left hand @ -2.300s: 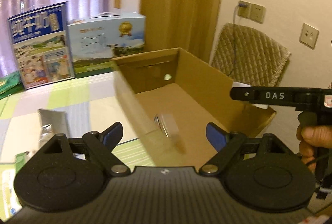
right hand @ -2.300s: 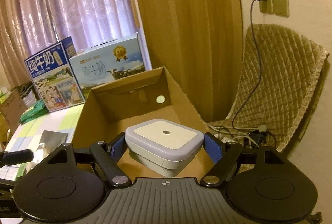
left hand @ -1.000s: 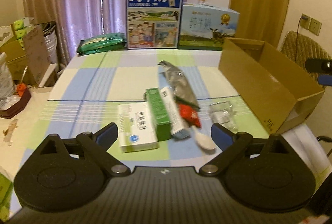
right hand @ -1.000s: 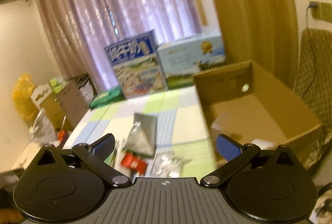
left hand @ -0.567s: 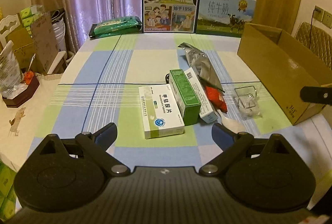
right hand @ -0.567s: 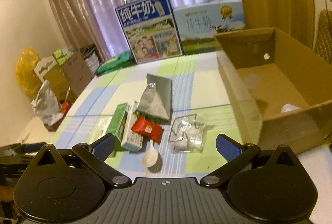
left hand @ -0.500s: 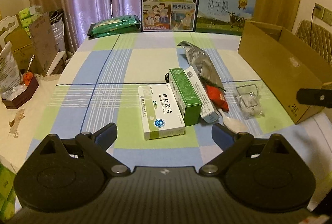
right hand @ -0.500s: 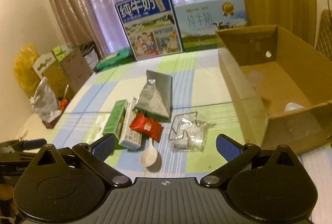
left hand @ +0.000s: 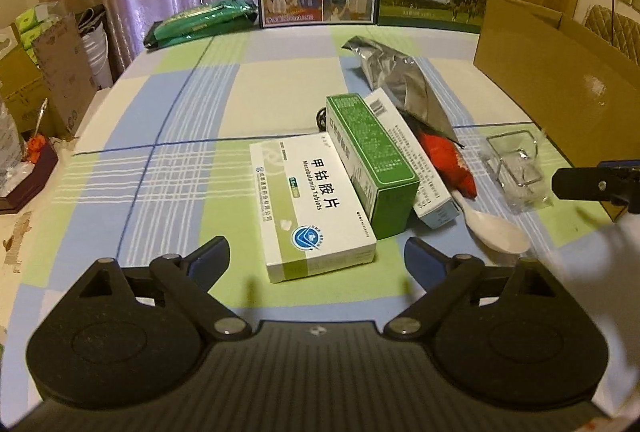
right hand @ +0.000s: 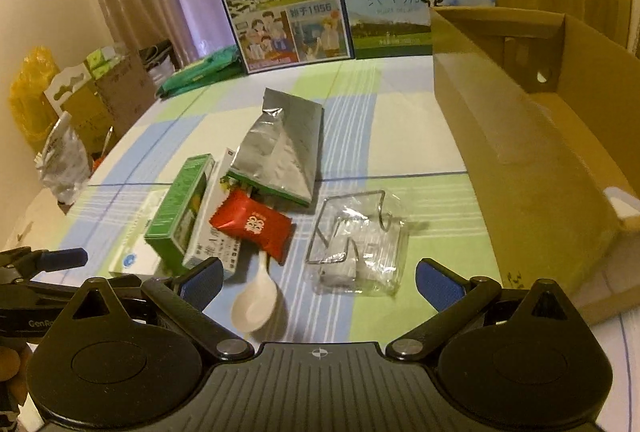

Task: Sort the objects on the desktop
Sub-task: 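Move both grippers back toward the remaining items on the table, then grasp the Mecobalamin tablet box with the left gripper while the right grasps the bagged wire rack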

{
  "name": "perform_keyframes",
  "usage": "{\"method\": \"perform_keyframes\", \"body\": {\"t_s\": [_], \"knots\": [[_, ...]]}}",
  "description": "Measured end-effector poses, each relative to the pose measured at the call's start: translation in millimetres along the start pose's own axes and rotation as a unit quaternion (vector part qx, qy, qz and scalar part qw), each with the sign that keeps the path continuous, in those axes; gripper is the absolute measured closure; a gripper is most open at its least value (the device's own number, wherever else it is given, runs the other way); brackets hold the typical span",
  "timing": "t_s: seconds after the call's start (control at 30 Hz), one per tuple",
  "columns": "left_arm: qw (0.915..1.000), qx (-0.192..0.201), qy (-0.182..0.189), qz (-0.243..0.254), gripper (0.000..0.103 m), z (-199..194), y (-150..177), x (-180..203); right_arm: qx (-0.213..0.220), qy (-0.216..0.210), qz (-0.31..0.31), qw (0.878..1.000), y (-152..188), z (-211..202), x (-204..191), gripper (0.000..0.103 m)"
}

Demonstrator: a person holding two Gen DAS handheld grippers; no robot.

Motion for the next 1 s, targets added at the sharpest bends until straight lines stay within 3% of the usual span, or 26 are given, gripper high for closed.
{"method": "perform_keyframes", "body": {"t_s": [0.5,1.0], "knots": [[0.9999,-0.015,0.006,0.001,0.029,31.1,0.6,2.8,-0.03,0.026,-0.021,0.999,-3.3,37.4,10.8,0.007],[0.9997,-0.024,-0.005,-0.007,0.034,40.4,0.0,-1.0,-0.043,0.03,-0.029,0.998,-1.1,49.2,9.3,0.017]]}}
Point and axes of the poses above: each gripper's, at about its wrist camera, not at the fingertips, and z roughly the way its jaws point, x to its right, y to its underside, the point moved 6 cm from there along z, roughly the way its jaws point, and after that the axes turned 11 degrees about -y, right-handed, at the moved point
